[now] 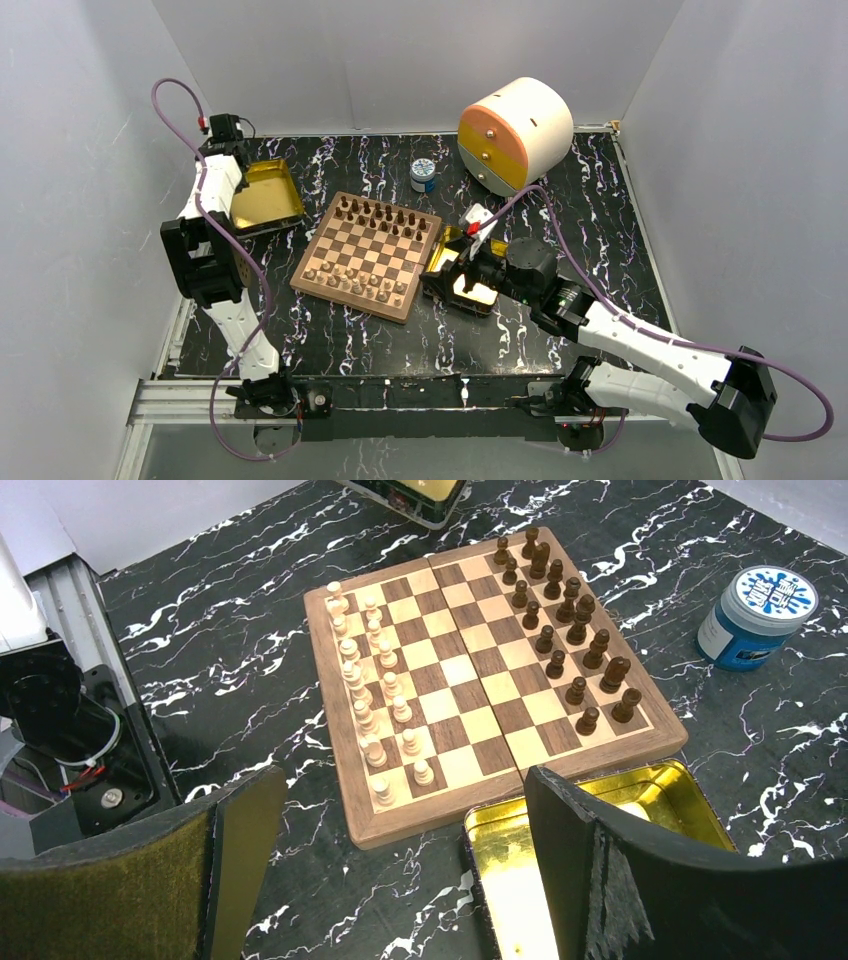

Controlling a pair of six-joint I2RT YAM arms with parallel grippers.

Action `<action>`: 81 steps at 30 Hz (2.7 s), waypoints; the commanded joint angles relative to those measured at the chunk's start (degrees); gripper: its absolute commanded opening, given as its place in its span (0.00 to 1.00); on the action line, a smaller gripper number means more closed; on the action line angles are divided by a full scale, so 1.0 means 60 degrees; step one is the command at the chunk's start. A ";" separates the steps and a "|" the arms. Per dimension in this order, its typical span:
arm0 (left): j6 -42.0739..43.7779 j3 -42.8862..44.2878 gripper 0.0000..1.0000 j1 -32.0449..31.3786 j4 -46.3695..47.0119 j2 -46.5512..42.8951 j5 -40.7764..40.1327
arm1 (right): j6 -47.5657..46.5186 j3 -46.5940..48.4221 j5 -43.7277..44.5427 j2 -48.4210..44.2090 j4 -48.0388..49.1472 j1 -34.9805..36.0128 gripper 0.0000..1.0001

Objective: Set up the chess pieces on the board
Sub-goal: Adjust the storage box at the center of the board.

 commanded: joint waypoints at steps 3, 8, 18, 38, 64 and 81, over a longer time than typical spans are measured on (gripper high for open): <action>0.2142 0.0422 0.00 0.0022 0.0776 0.0063 0.1369 | -0.0142 -0.0053 0.0176 -0.0428 0.0461 0.0013 0.99; 0.2932 -0.0150 0.00 0.0018 0.1356 -0.0313 0.3062 | -0.0219 -0.0103 0.0461 -0.0469 0.0468 0.0009 0.99; 0.4777 -0.0119 0.00 0.0008 0.1685 0.0099 0.3382 | -0.0306 -0.0140 0.0489 -0.0454 0.0535 0.0008 0.99; 0.6394 0.1000 0.00 -0.0811 0.2086 0.1905 0.4594 | -0.0530 0.0092 0.0809 -0.0207 0.0369 0.0008 0.99; 0.7692 -0.1243 0.00 -0.0471 0.2371 0.0970 0.4185 | -0.0985 0.0015 0.0879 0.0082 0.0729 0.0006 0.99; 0.4124 -0.0453 0.43 -0.0446 0.3223 0.0133 0.3965 | -0.0914 0.0029 0.0621 0.0070 0.0793 -0.0002 0.99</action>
